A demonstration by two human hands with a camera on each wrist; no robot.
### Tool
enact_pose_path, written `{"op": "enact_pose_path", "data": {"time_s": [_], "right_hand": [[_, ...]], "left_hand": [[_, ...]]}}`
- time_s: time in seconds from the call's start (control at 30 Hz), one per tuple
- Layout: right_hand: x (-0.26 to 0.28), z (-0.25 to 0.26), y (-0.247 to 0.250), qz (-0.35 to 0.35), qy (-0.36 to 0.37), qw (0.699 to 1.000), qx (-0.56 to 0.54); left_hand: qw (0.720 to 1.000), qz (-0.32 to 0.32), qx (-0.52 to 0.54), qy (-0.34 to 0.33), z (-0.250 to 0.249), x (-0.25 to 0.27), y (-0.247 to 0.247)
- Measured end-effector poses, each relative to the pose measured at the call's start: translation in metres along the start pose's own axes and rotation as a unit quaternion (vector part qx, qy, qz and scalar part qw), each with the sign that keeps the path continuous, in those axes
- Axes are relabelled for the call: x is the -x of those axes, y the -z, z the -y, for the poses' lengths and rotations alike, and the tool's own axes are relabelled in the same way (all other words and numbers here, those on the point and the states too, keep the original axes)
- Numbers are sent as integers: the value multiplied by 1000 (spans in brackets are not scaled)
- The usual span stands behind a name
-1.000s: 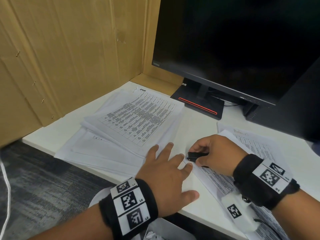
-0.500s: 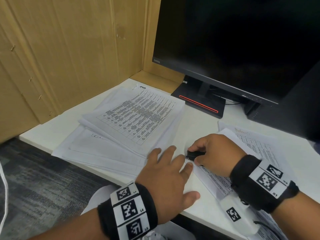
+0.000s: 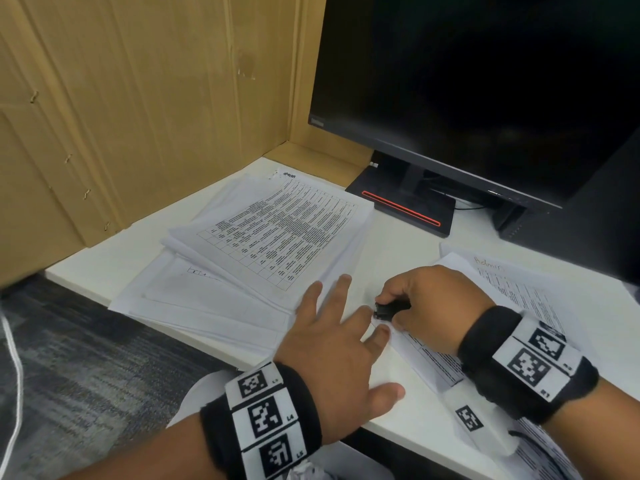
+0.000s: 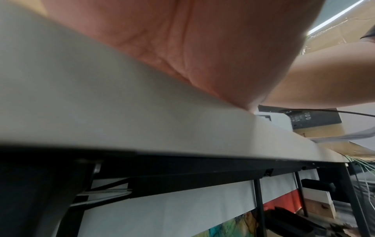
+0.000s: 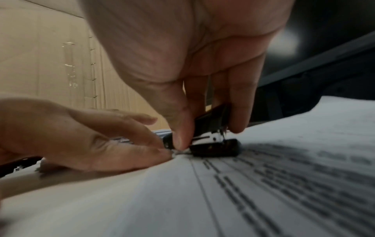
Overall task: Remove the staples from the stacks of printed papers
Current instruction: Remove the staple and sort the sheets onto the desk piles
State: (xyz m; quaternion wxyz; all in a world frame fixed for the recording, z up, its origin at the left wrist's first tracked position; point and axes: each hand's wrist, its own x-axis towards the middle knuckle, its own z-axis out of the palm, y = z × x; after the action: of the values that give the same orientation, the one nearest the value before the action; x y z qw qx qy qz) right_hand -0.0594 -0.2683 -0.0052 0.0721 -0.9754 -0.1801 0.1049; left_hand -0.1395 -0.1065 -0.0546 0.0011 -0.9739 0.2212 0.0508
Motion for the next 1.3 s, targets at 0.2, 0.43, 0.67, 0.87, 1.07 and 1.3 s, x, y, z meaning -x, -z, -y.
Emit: {"op": "enact_pose_path", "data": {"time_s": [0.2, 0.43, 0.67, 0.87, 1.07, 1.3], "right_hand": [[0, -2, 2, 8, -14, 998, -61], [-2, 6, 5, 15, -13, 999, -31], [1, 9, 1, 4, -41, 999, -32], [-1, 9, 0, 14, -74, 995, -67], [-10, 9, 9, 35, -98, 988, -118], [-24, 13, 16, 103, -188, 948, -237]], "left_hand": [[1000, 13, 2, -1, -1, -1, 1], [999, 26, 17, 9, 2, -1, 2], [1000, 15, 14, 12, 1, -1, 1], [1000, -3, 23, 13, -1, 0, -2], [1000, -2, -1, 14, -1, -2, -1], [1000, 1, -2, 18, -2, 0, -1]]}}
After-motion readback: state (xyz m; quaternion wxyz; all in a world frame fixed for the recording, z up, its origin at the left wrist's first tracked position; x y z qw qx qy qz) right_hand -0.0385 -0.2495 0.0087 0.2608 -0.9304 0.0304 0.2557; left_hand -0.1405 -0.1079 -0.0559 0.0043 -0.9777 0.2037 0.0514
